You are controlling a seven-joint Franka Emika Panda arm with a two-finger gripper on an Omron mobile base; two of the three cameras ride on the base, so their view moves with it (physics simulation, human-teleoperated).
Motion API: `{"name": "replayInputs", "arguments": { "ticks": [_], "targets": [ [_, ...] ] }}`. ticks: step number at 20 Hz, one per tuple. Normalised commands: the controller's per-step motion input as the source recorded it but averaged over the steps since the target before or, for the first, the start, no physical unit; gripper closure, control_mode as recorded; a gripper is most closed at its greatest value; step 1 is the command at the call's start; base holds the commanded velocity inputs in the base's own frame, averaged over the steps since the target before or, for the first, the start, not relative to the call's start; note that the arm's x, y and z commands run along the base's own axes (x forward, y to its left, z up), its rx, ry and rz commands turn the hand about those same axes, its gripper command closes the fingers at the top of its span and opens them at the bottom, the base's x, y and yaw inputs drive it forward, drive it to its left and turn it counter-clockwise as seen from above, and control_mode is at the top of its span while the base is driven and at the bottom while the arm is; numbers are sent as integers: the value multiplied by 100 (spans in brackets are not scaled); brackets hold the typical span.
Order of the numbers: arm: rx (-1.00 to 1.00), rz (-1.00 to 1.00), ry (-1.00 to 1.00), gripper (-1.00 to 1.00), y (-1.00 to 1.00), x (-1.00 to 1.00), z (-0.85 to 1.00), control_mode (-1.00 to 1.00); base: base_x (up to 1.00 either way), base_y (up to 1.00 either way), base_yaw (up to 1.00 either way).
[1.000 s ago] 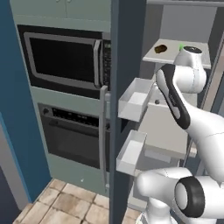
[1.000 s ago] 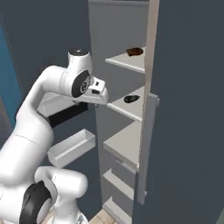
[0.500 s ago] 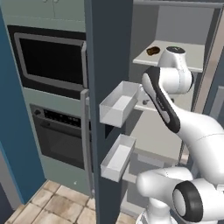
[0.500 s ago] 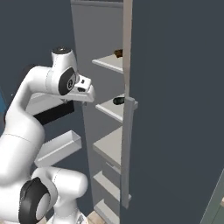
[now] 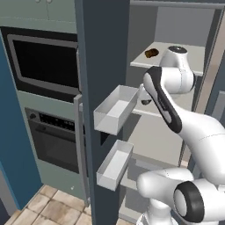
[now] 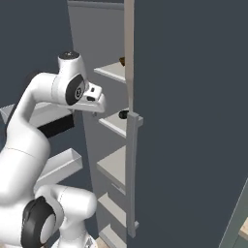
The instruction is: Take the eggplant and lime from the second highest rack and move them to the highest rack where the sweet potato and corn are located, to maximize freezer space. Close the freezer door after rearranging.
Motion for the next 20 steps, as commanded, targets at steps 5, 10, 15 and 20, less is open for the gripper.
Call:
{"name": "replayInputs", "arguments": {
  "ticks": [5,10,15,20],
  "targets": [
    [0,-53,-3,-100,-42,-31,-1,-100,0,0,0],
    [0,-14,0,-100,-37,9,-1,-100,0,0,0],
    [-21,10,10,-100,-34,15,-17,-100,0,0,0],
    [-25,18,12,-100,-47,6,-26,-100,0,0,0]
  ]
}}
